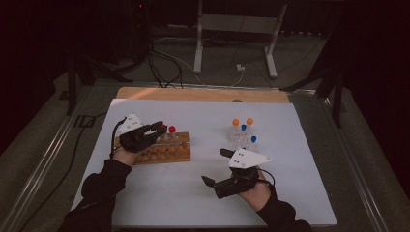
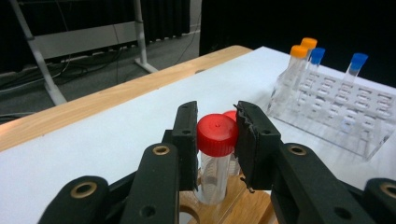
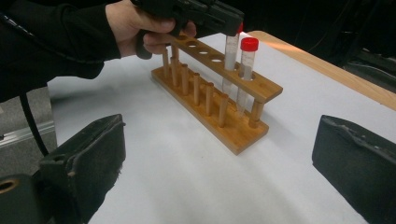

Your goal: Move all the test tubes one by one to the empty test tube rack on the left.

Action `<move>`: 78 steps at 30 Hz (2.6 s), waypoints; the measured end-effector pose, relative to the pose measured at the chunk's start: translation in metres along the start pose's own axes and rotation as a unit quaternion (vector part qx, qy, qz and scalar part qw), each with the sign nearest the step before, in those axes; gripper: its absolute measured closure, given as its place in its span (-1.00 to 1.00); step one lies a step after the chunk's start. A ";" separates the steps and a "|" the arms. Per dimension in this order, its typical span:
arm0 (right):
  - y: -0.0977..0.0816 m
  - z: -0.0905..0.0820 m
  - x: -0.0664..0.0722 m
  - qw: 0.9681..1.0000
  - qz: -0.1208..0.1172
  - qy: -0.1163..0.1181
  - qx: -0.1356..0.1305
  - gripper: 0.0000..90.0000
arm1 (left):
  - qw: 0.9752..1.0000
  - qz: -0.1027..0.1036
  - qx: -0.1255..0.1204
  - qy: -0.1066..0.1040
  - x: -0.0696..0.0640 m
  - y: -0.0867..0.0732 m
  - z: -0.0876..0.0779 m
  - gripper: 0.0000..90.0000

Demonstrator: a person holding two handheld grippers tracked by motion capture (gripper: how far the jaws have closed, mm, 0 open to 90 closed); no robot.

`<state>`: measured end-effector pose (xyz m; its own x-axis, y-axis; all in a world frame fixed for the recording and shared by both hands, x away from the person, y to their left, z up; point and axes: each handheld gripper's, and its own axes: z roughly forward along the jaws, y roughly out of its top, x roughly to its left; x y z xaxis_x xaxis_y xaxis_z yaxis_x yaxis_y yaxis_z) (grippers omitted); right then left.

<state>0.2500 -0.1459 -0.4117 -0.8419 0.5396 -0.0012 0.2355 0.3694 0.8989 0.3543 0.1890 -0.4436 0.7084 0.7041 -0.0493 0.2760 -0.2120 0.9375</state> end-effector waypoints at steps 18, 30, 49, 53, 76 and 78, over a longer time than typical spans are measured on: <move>0.000 -0.001 -0.001 1.000 -0.001 0.003 -0.001 -0.95 | 1.000 -0.003 0.010 0.004 0.001 -0.008 0.005 0.59; 0.002 -0.004 -0.002 1.000 0.001 0.004 -0.007 -0.95 | 1.000 -0.005 0.009 0.004 0.003 -0.009 0.005 0.58; 0.020 -0.038 -0.034 0.995 -0.009 -0.047 -0.083 -0.95 | 0.998 -0.011 -0.033 -0.048 -0.009 0.015 -0.046 -0.82; 0.022 -0.048 -0.048 0.994 -0.010 -0.070 -0.081 -0.94 | 0.997 -0.014 -0.043 -0.063 -0.017 0.013 -0.057 -0.96; -0.039 -0.059 -0.109 0.985 0.056 -0.163 -0.026 -0.67 | 0.995 0.025 -0.040 -0.085 -0.069 -0.030 -0.081 -0.99; -0.046 -0.057 -0.113 0.984 0.060 -0.167 -0.012 -0.59 | 0.995 0.029 -0.038 -0.083 -0.073 -0.031 -0.082 -0.99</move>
<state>0.3063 -0.2668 -0.4283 -0.6014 0.7982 -0.0338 0.3092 0.2715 0.9114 0.2411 0.2000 -0.4412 0.8213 0.5688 -0.0445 0.1857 -0.1927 0.9635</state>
